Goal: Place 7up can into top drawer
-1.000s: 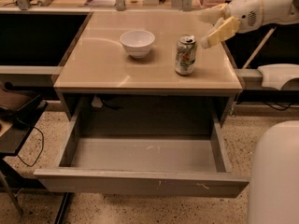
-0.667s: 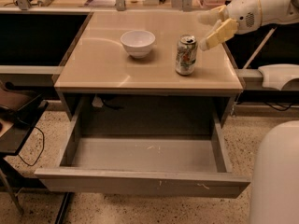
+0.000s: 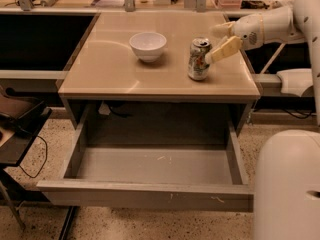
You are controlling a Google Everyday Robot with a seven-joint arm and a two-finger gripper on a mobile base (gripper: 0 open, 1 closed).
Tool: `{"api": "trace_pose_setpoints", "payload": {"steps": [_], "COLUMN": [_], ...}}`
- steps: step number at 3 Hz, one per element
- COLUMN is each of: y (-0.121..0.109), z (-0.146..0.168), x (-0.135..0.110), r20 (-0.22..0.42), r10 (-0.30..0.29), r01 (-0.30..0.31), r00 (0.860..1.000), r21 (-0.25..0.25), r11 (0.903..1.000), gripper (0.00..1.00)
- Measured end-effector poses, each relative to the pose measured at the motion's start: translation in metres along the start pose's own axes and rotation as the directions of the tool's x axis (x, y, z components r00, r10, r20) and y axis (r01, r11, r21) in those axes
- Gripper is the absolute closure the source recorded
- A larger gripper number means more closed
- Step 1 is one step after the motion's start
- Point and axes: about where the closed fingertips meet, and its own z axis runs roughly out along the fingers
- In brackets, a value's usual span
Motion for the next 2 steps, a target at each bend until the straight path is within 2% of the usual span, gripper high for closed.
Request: {"api": "trace_pose_setpoints", "payload": {"steps": [1, 2], "y": [-0.003, 0.012], "z": [0.002, 0.017], "x": [0.003, 0.005], "r20": [0.002, 0.041], "r10": [0.004, 0.052], "r01": [-0.004, -0.05], "r00": [1.0, 0.998], "r21": [0.002, -0.068], "r11": [1.0, 0.9965], "gripper": [0.0, 0.0]}}
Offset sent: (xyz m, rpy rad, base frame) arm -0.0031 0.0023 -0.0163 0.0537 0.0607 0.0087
